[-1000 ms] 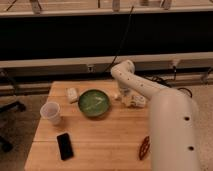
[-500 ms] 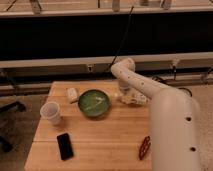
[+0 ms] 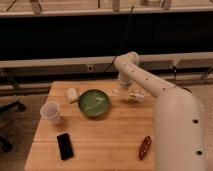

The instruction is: Stand the bottle upright

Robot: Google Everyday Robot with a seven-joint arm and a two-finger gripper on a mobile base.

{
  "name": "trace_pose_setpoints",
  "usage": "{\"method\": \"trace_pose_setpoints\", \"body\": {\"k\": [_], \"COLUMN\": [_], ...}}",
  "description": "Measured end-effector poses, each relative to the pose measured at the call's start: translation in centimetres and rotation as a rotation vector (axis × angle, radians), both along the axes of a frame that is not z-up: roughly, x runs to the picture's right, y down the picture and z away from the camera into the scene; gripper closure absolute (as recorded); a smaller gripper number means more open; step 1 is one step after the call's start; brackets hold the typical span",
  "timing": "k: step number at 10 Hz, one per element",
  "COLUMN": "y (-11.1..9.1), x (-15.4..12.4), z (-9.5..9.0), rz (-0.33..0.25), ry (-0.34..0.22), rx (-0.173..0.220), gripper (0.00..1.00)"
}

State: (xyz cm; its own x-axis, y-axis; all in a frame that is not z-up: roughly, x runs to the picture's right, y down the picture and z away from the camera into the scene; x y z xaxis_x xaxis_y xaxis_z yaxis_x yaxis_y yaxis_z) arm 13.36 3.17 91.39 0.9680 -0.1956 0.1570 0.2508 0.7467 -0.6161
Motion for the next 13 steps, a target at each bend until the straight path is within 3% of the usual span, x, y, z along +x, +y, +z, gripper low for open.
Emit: {"method": "trace_pose_setpoints", "body": {"k": [3,7,13], "y": [-0.8,-2.7,-4.6], "x": [-0.6,-1.0,-1.5], "z": [-1.3,-3.2,-3.8], "rz": [0.055,0.174,0.330], "ry": [-0.076,-0.207,-0.341], "rx": [0.008,0.054,0.100], "gripper": [1.00,1.00,1.00]}}
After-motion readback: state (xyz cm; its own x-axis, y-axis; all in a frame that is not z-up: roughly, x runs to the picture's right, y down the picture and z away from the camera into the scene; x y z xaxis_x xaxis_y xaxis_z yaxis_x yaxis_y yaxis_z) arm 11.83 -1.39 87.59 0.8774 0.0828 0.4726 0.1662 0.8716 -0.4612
